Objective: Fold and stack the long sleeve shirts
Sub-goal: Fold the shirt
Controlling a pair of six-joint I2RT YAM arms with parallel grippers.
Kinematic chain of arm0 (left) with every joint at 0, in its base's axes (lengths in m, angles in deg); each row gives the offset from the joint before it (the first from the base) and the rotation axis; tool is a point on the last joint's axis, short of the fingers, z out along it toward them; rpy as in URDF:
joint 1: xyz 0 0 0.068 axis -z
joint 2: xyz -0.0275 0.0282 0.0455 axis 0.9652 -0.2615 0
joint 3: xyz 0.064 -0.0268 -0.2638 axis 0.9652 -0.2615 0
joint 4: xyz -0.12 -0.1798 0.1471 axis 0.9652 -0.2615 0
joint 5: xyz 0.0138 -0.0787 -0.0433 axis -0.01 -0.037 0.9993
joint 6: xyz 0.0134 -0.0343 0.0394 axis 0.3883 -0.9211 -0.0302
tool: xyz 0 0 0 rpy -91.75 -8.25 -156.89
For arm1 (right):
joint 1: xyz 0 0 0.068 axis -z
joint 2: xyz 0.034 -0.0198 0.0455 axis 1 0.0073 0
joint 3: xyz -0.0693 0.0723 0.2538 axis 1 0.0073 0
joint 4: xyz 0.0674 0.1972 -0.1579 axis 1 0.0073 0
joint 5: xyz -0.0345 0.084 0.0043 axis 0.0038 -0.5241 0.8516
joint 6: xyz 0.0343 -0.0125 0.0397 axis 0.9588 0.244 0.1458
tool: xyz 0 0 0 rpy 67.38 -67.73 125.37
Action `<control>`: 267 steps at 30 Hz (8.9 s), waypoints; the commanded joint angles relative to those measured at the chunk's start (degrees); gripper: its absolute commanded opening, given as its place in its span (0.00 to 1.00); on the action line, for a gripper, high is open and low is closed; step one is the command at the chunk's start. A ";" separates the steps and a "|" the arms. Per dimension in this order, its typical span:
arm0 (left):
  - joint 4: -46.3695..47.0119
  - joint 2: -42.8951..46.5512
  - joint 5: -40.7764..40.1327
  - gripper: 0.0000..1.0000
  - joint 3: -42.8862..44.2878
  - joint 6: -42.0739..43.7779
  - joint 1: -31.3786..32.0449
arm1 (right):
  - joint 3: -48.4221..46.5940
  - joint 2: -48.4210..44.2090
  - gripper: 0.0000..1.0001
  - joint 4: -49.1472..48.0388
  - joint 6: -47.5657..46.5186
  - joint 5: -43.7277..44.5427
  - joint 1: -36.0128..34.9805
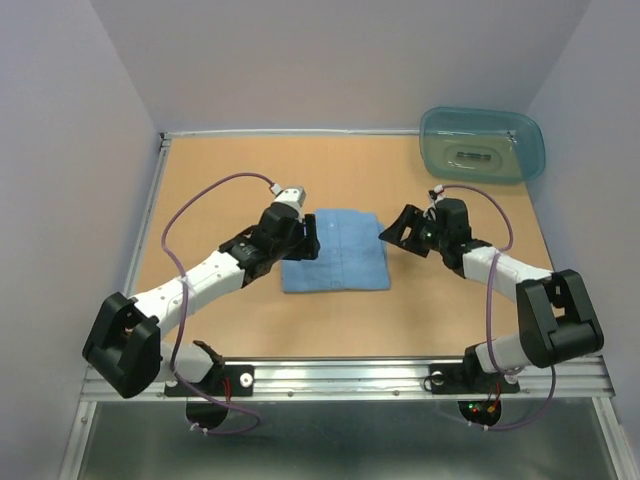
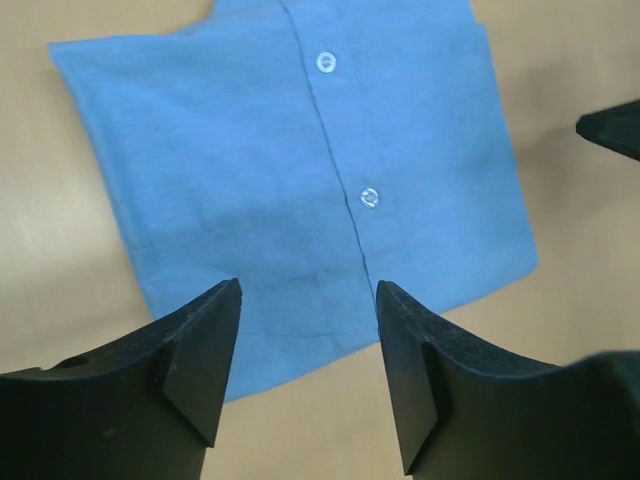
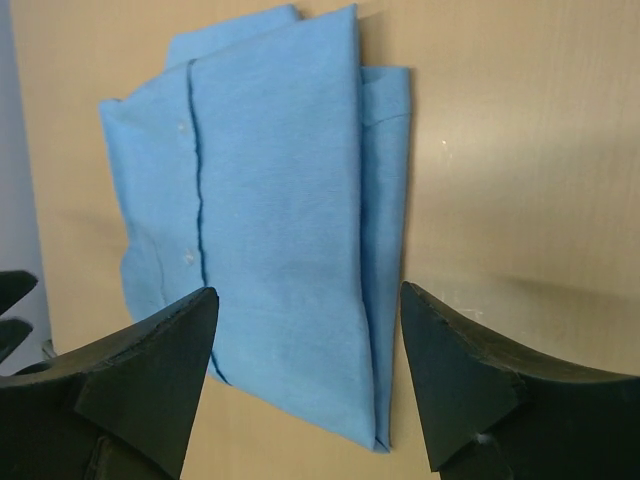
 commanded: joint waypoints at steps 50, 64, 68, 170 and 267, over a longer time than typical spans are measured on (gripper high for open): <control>-9.99 -27.37 -28.49 0.79 27.17 -11.85 29.23 | -21.03 10.94 0.01 15.62 11.66 -4.03 -9.56; -26.67 -38.35 -42.19 0.74 40.17 -16.69 32.74 | -20.94 11.72 0.01 15.09 15.26 -5.09 -10.00; -32.04 -41.17 -46.60 0.74 44.13 -18.00 32.92 | -21.29 12.34 0.01 15.00 15.70 -5.88 -10.08; 18.46 -9.79 24.55 0.00 13.76 -14.22 -4.67 | -33.07 -25.72 0.98 36.45 -9.17 13.02 10.48; -4.19 -16.37 10.16 0.51 -1.48 -0.61 -50.49 | -27.19 -0.14 0.97 34.87 -14.62 2.20 -18.43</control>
